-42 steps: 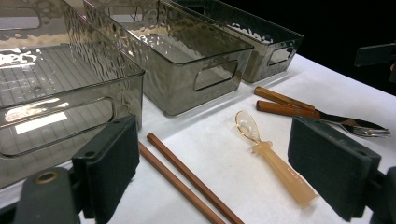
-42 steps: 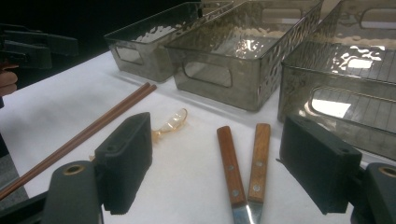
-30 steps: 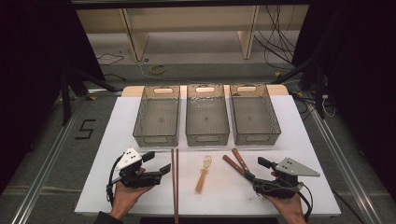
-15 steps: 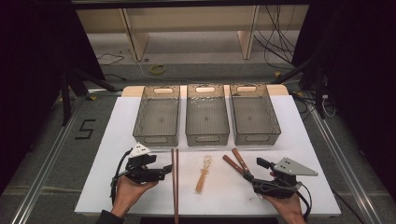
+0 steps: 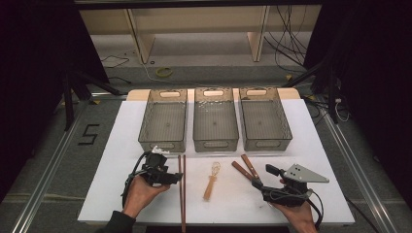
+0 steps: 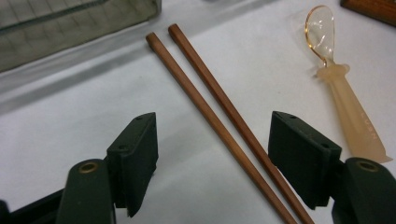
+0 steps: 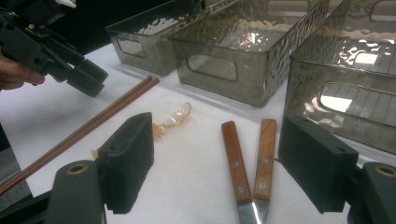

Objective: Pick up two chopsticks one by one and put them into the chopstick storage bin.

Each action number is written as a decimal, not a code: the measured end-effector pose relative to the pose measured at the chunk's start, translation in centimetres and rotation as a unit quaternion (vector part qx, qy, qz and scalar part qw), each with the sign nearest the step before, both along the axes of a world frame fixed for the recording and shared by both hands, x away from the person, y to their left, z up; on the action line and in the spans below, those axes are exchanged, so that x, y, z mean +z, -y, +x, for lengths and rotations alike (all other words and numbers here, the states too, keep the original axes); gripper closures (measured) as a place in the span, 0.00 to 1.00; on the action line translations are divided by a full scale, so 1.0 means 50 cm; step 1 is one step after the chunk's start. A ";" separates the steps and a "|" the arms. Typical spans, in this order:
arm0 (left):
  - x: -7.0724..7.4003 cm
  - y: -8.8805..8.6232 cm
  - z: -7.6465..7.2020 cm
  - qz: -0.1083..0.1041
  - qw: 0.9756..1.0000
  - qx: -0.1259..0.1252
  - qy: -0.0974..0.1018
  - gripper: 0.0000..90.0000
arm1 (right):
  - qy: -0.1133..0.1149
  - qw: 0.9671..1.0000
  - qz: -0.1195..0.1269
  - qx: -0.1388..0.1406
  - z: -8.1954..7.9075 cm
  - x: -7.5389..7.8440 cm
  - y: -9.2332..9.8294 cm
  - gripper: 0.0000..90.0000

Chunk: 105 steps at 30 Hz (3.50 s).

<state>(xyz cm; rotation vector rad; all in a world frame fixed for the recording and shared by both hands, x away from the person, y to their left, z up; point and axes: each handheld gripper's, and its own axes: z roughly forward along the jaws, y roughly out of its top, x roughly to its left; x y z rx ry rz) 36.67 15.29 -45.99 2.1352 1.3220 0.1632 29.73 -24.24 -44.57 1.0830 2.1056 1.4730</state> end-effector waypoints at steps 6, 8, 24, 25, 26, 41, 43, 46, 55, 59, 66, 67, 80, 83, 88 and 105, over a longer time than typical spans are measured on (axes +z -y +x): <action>-0.008 0.010 0.009 0.017 1.000 -0.007 -0.017 0.41 | -0.002 1.000 -0.001 0.003 0.001 -0.001 -0.002 0.31; -0.011 0.014 0.011 0.025 0.999 -0.011 -0.020 0.43 | -0.003 1.000 -0.002 0.003 0.001 -0.001 -0.003 0.31; -0.025 0.034 0.017 0.054 0.998 -0.024 -0.032 0.51 | -0.002 1.000 -0.004 0.004 0.000 -0.001 -0.004 0.31; -0.027 0.035 0.018 0.056 0.998 -0.024 -0.032 0.52 | -0.003 1.000 -0.004 0.004 0.000 -0.001 -0.004 0.31; -0.028 0.035 0.018 0.058 0.997 -0.025 -0.034 0.52 | -0.003 1.000 -0.004 0.003 0.000 -0.001 -0.004 0.31; -0.027 0.045 0.018 0.105 0.993 -0.043 -0.018 0.66 | -0.002 1.000 -0.008 0.003 0.000 -0.001 -0.005 0.32; -0.027 0.045 0.018 0.106 0.993 -0.045 -0.017 0.67 | -0.002 1.000 -0.009 0.003 0.000 -0.001 -0.004 0.32; -0.026 0.045 0.018 0.109 0.993 -0.047 -0.017 0.68 | -0.002 1.000 -0.009 0.001 0.000 -0.001 -0.004 0.33; -0.026 0.046 0.017 0.115 0.992 -0.052 -0.014 0.70 | -0.002 1.000 -0.009 0.001 0.000 0.000 -0.004 0.33; -0.024 0.047 0.017 0.119 0.991 -0.055 -0.012 0.71 | -0.002 1.000 -0.010 0.000 0.000 0.000 -0.004 0.33; -0.022 0.057 0.016 0.131 0.989 -0.064 -0.010 0.78 | -0.003 1.000 -0.010 -0.001 0.000 0.000 -0.004 0.33; -0.022 0.059 0.016 0.132 0.989 -0.064 -0.009 0.78 | -0.003 1.000 -0.010 -0.001 0.000 0.000 -0.004 0.33; -0.018 0.064 0.027 0.138 0.988 -0.064 -0.035 0.75 | -0.007 1.000 -0.011 -0.001 0.001 0.000 -0.004 0.33; -0.016 0.064 0.030 0.141 0.987 -0.070 -0.041 0.76 | -0.008 1.000 -0.012 -0.001 0.001 0.000 -0.004 0.33; -0.013 0.063 0.036 0.142 0.985 -0.078 -0.054 0.83 | -0.007 1.000 -0.011 -0.002 0.001 0.001 -0.003 0.33; -0.014 0.058 0.039 0.138 0.984 -0.092 -0.059 0.92 | -0.008 1.000 -0.010 -0.002 0.001 0.001 -0.002 0.33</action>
